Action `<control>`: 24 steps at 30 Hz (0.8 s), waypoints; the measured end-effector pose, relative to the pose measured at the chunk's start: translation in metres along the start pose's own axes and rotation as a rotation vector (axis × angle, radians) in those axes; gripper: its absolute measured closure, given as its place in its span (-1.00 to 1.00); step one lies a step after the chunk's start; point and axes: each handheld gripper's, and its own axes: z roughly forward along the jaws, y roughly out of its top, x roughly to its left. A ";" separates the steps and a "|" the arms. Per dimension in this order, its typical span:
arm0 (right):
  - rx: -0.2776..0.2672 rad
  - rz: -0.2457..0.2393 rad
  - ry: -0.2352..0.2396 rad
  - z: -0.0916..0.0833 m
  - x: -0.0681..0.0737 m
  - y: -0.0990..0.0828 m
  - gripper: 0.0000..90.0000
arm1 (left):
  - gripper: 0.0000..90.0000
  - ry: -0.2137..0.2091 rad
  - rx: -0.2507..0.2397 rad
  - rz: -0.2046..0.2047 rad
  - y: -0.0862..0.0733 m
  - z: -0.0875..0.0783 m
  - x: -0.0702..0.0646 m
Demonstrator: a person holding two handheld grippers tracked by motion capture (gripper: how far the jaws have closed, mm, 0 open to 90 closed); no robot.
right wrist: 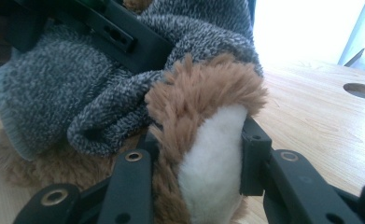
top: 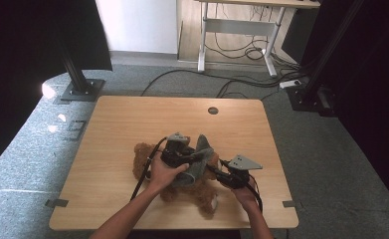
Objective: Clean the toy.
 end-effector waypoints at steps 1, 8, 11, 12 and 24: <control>-0.003 0.000 0.001 0.000 0.001 0.000 0.43 | 0.71 -0.003 -0.002 -0.002 -0.001 -0.003 0.002; -0.020 -0.001 0.013 -0.002 0.000 0.000 0.43 | 0.71 0.057 -0.035 -0.012 -0.015 -0.042 0.024; -0.021 0.002 0.011 -0.002 0.000 0.000 0.43 | 0.71 0.064 -0.050 -0.059 -0.022 -0.055 0.044; -0.021 0.001 0.011 -0.002 0.000 0.000 0.43 | 0.71 0.057 -0.055 -0.080 -0.024 -0.058 0.049; -0.020 0.002 0.012 -0.003 -0.001 -0.001 0.43 | 0.71 0.126 -0.170 -0.225 -0.043 -0.128 0.107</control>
